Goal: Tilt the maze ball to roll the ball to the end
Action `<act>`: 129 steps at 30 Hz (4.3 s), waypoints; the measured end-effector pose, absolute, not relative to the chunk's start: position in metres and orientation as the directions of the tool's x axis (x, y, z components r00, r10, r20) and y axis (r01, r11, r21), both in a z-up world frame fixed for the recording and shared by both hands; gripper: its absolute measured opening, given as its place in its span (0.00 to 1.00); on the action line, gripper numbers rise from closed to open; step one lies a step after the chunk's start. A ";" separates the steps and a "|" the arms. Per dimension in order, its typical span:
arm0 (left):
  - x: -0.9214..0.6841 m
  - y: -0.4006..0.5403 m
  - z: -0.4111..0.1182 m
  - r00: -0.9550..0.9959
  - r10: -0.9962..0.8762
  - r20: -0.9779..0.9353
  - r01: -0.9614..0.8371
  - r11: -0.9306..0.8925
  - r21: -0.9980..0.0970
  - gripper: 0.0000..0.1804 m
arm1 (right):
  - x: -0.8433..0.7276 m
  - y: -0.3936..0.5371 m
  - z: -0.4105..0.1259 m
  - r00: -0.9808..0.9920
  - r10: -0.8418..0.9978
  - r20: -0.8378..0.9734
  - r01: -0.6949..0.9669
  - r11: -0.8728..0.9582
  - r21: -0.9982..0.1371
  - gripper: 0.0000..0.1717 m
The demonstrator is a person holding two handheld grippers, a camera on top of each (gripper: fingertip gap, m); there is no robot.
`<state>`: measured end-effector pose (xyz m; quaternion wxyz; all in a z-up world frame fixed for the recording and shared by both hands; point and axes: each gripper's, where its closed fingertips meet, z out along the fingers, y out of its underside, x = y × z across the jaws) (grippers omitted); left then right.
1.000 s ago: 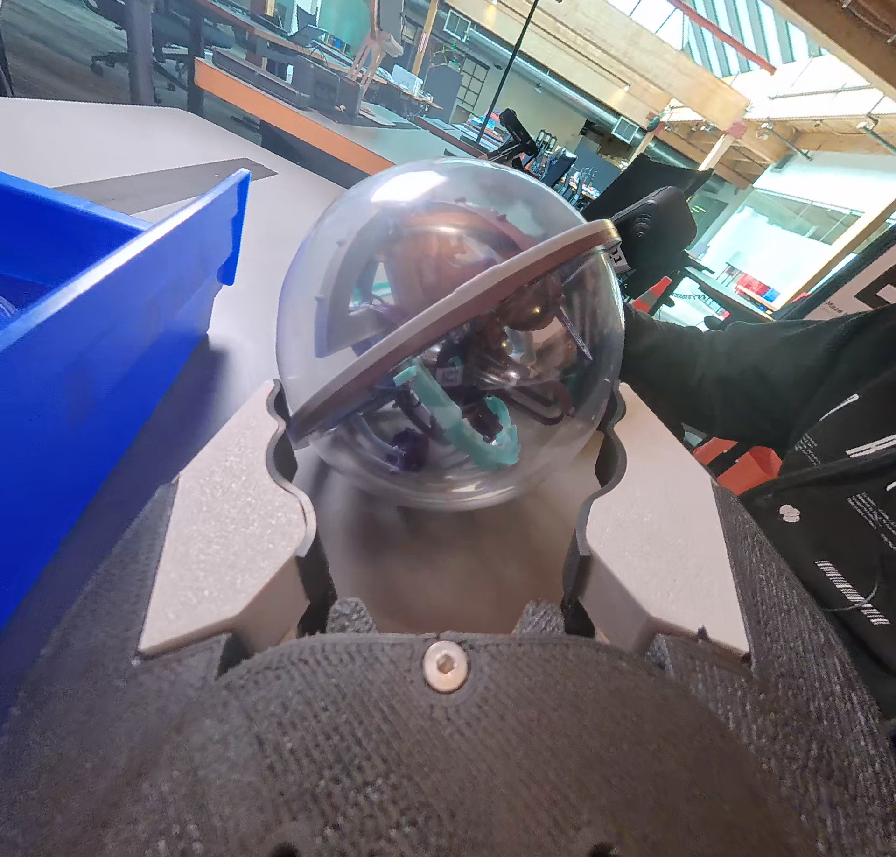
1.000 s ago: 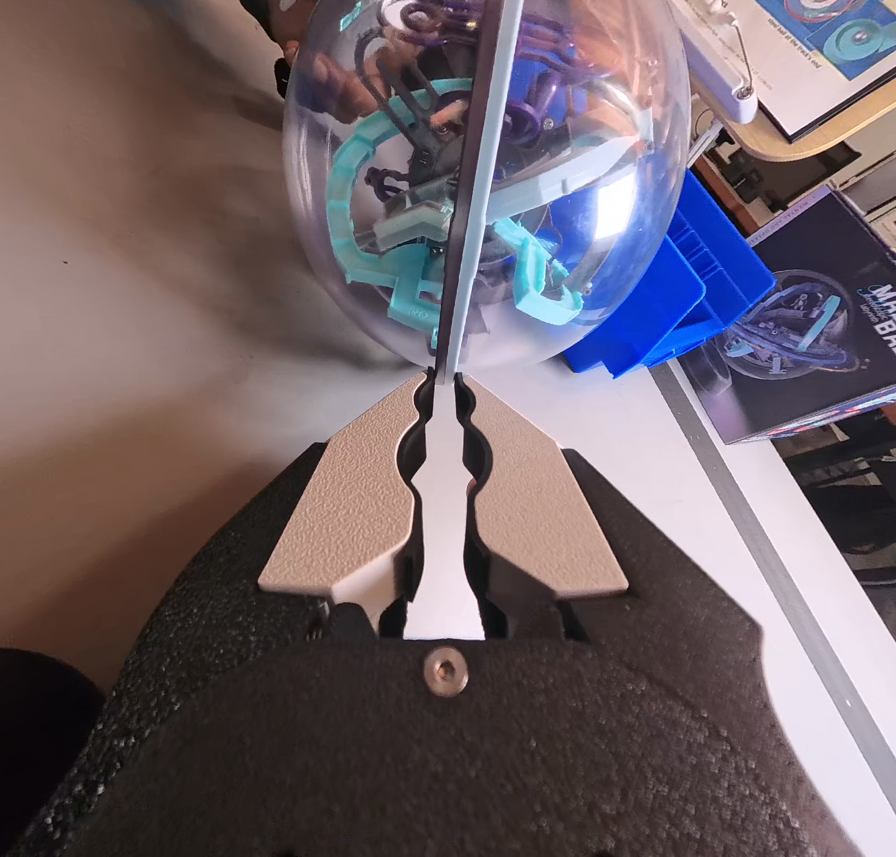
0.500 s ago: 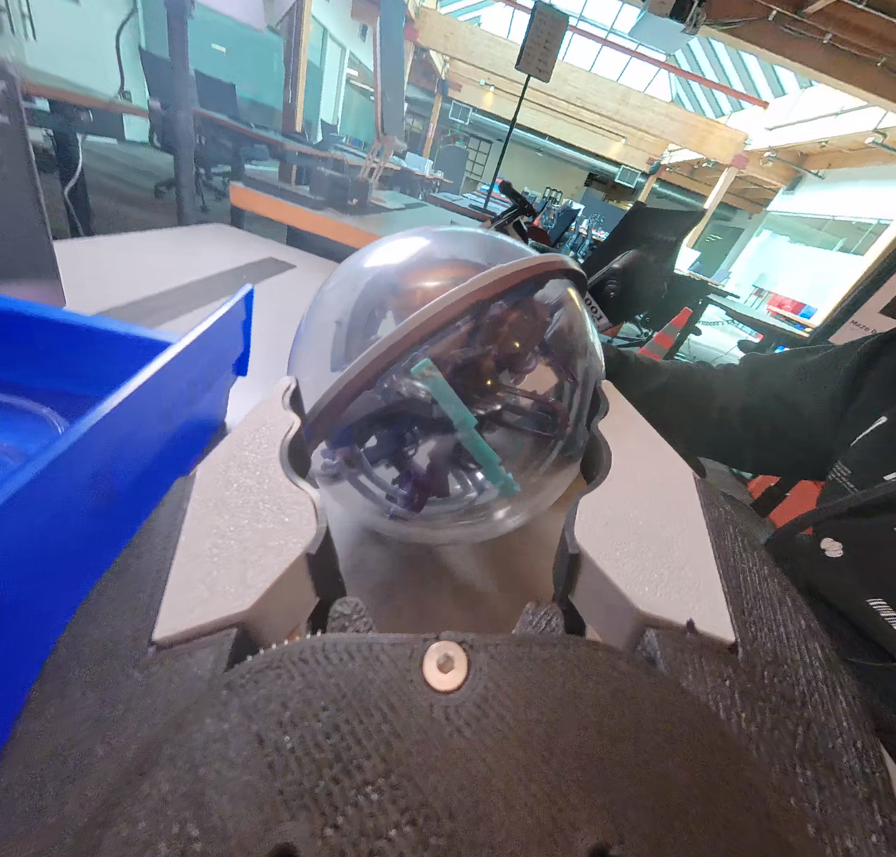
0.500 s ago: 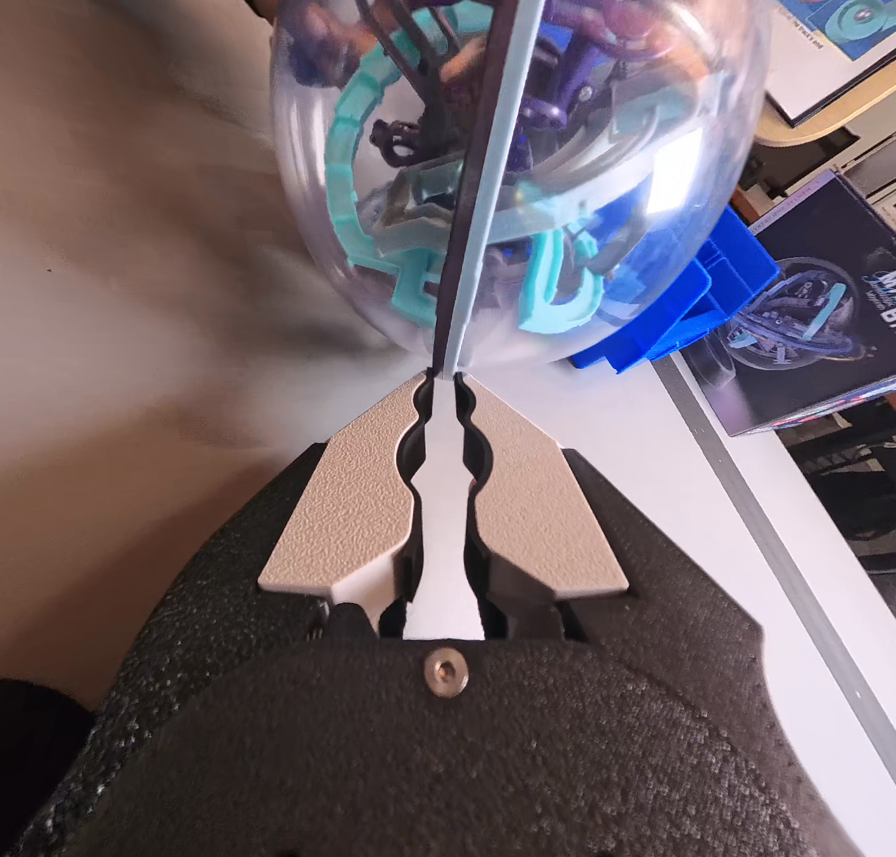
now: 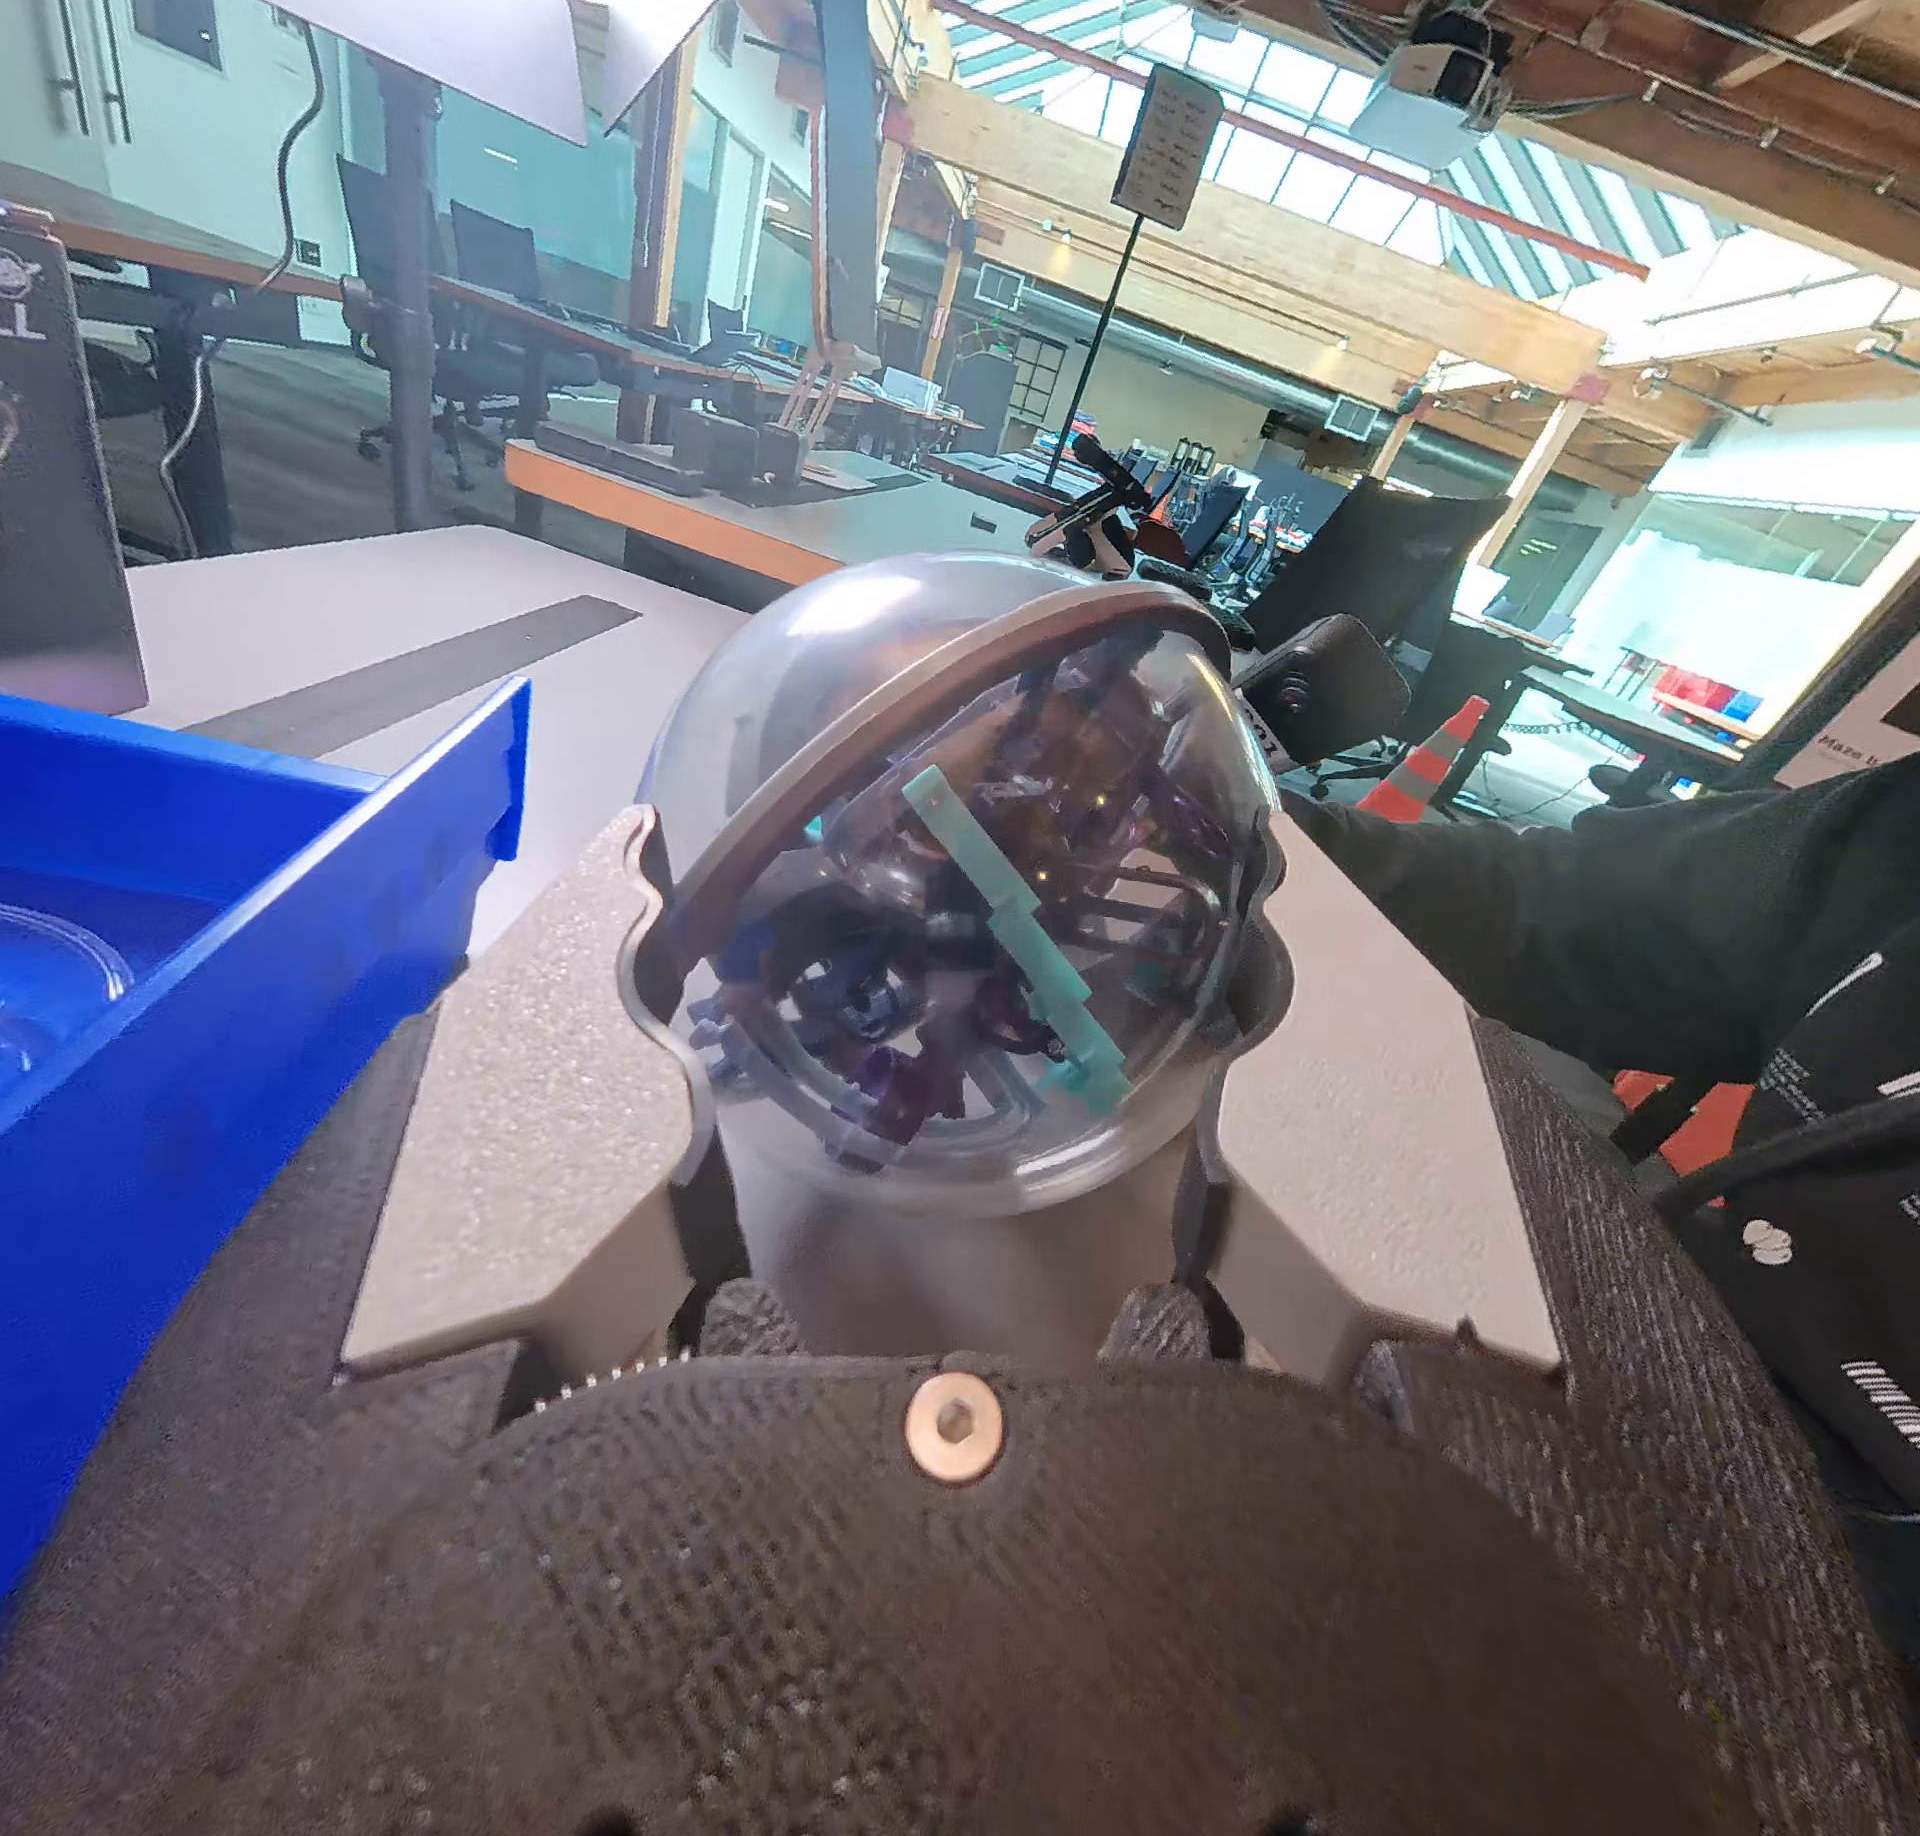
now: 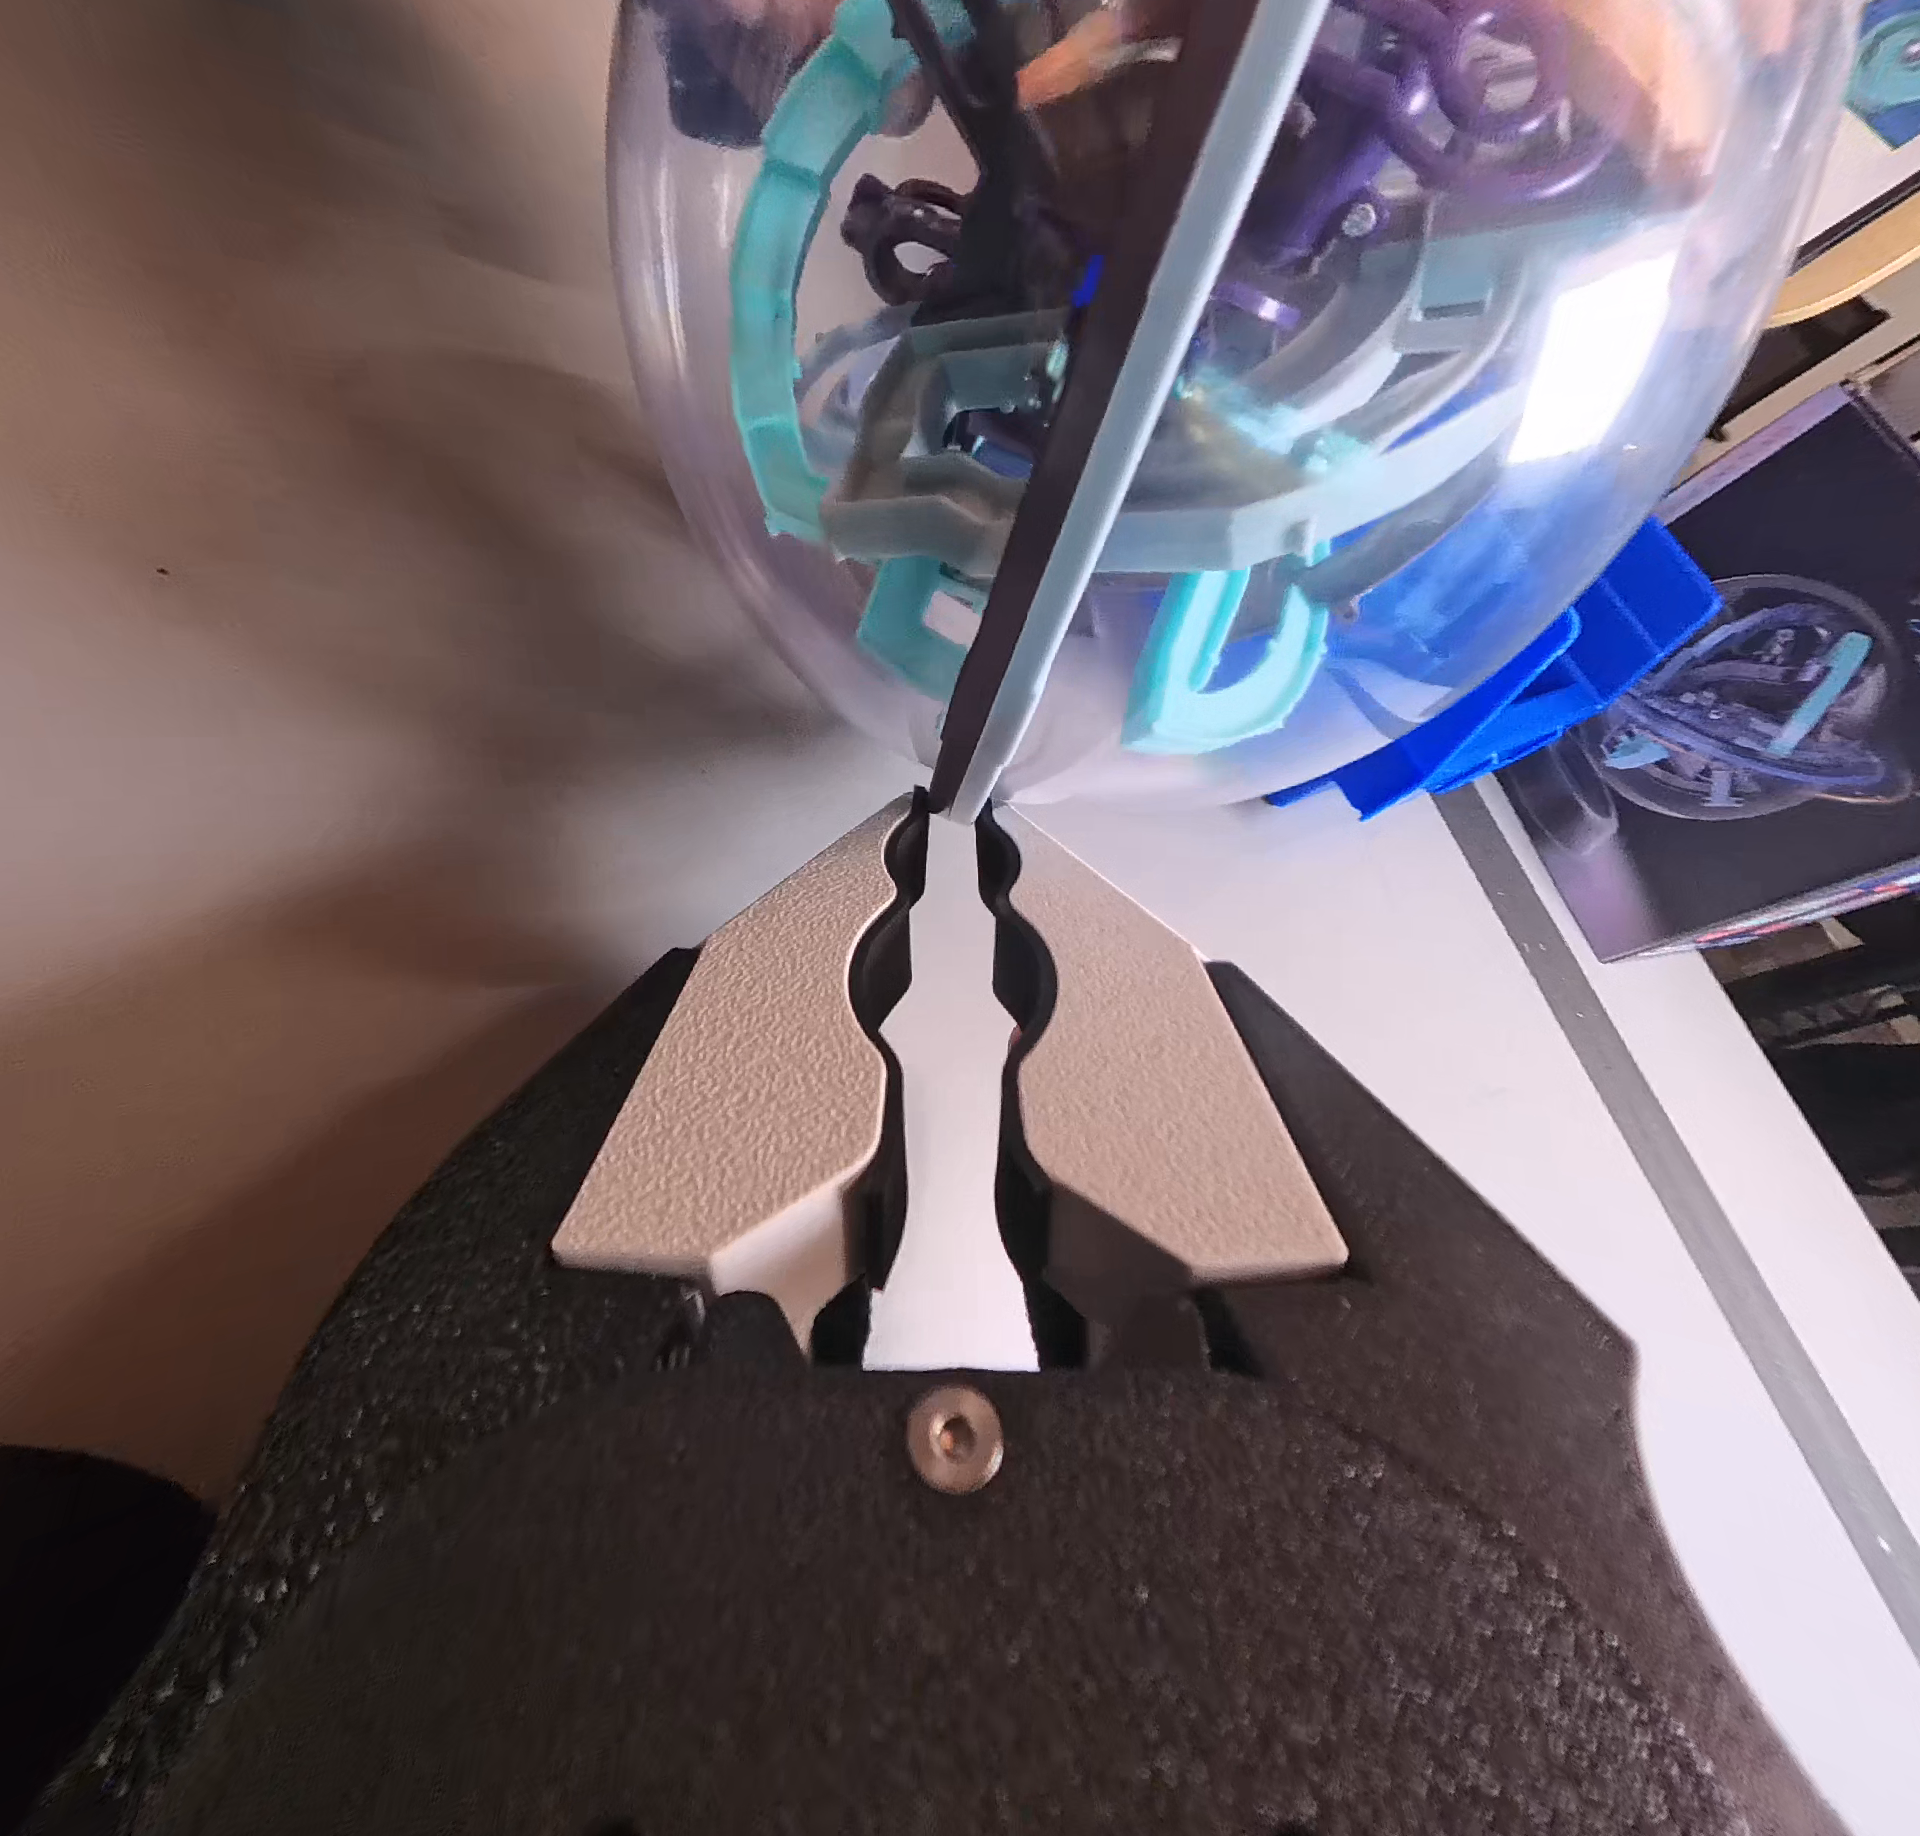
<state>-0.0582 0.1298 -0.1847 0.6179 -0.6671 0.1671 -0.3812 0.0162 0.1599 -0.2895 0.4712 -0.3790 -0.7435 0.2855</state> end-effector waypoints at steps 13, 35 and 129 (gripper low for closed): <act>-0.070 0.140 -0.193 0.609 -0.615 0.501 0.393 -0.315 -0.864 0.59 | 0.021 0.159 -0.285 -0.297 0.899 0.321 0.305 0.408 -0.860 0.03; -0.089 0.148 -0.206 0.526 -0.534 0.661 0.522 -0.411 -0.747 0.53 | 0.023 0.160 -0.275 -0.295 0.943 0.155 0.314 0.249 -0.916 0.04; -0.042 0.131 -0.221 0.799 -0.572 0.185 -0.074 -0.399 -0.914 0.78 | 0.035 0.131 -0.256 -0.138 0.414 0.900 0.073 0.910 -0.408 0.04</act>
